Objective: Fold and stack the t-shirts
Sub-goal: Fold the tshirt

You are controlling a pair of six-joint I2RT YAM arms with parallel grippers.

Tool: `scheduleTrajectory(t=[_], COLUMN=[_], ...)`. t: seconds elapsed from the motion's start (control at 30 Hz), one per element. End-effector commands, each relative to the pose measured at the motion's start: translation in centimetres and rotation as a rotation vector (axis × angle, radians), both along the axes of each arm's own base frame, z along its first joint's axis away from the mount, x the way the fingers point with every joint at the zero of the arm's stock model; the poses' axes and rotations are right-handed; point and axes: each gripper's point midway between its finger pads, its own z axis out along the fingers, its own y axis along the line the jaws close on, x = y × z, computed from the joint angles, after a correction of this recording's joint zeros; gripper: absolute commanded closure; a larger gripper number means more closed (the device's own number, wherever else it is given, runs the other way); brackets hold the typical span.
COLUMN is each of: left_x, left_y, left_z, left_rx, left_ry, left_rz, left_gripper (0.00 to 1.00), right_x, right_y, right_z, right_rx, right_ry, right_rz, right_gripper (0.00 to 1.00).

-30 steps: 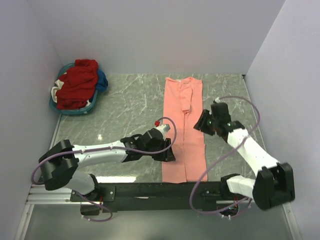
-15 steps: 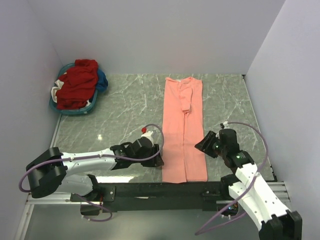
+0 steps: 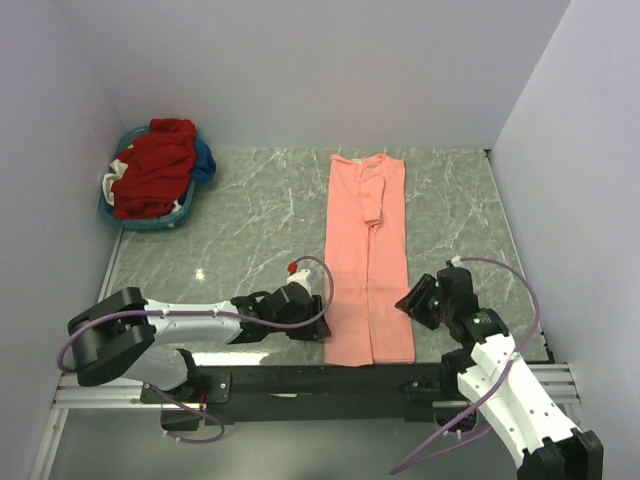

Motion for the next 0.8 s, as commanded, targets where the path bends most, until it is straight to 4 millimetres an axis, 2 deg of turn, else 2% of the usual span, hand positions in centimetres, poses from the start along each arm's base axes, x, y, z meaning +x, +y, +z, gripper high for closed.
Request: scheduleTrajectory(t=[0.0,0.13,0.33,0.5,0.77], left_x=[-0.4,-0.7,-1.3,-2.1,-3.0], left_y=[-1.2,-1.4,-1.3,-0.9,-0.8], left_z=[-0.1,-1.2,-1.8,-2.2,-2.2], left_rx=[-0.025,0.022,0.046,0.068,0.063], left_ry=[0.002,0.015,0.028,0.036,0.041], left_rz=[-0.023,-0.037,-0.055,-0.072,-0.104], left_gripper=[0.51,0.52,0.57,0.59,0.64], right_x=[-0.6,-0.7,-1.5,-2.9,-5.5], right_y=[-0.8,-1.0,-1.4,-1.5,-1.5], right_z=[-1.3,-1.3,-0.7,-0.1,-1.1], right_rx=[-0.02,-0.02,-0.044,-0.064,-0.079], right_ry=[0.05,0.059,0.108,0.212,0.345], right_rz=[-0.068,-0.087,-0.092,-0.085,-0.039], right_gripper=[0.46,0.46,0.46,0.46,0.46])
